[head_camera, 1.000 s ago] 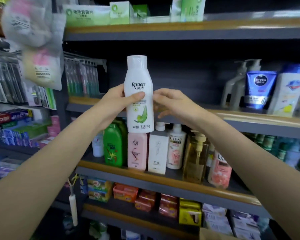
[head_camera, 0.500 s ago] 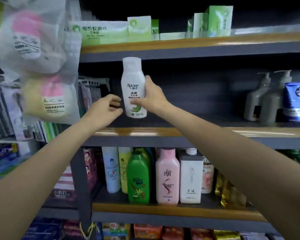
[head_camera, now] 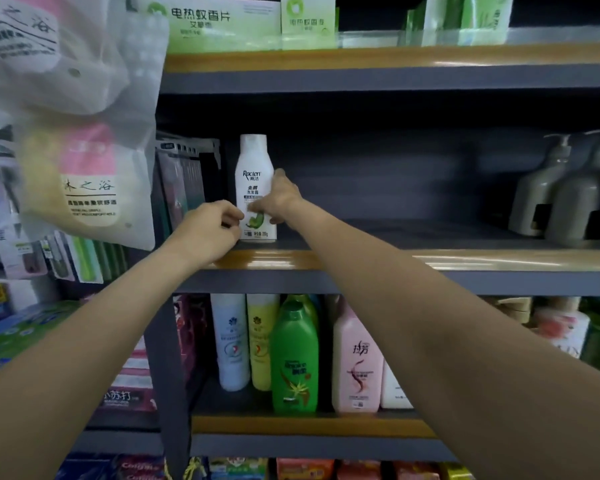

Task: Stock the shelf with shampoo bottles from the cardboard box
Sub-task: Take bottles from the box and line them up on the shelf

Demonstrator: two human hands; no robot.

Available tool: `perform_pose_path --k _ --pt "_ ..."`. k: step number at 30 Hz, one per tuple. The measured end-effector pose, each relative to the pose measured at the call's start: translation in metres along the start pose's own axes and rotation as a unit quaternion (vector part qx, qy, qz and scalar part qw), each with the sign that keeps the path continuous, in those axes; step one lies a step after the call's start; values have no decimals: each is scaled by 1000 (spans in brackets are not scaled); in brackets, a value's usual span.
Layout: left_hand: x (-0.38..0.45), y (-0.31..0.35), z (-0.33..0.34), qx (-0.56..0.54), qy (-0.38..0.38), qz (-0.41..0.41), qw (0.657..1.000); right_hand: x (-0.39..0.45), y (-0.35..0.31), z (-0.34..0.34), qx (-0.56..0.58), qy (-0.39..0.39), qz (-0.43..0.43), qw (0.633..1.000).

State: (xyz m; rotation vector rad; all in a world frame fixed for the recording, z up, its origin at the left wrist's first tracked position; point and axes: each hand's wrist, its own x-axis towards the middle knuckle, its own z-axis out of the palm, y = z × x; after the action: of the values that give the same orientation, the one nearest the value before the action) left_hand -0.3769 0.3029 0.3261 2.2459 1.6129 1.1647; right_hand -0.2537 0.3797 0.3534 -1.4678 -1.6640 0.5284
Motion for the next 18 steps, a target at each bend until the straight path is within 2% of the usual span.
perform_pose_path --k 3,6,8,13,18 --pt "-11 2 7 -13 71 25 997 -3 5 -7 -2 -6 6 1000" --pt "-30 16 20 -18 184 104 977 -30 11 -36 -94 86 -113 985" --pt "-44 36 40 -23 197 168 966 -63 20 -60 -150 110 -192 964" --pt "-82 108 122 -89 94 271 954 -147 80 -139 -207 139 -249 936" --pt "-144 178 233 -122 -52 328 935 -239 190 -216 -243 121 -133 953"
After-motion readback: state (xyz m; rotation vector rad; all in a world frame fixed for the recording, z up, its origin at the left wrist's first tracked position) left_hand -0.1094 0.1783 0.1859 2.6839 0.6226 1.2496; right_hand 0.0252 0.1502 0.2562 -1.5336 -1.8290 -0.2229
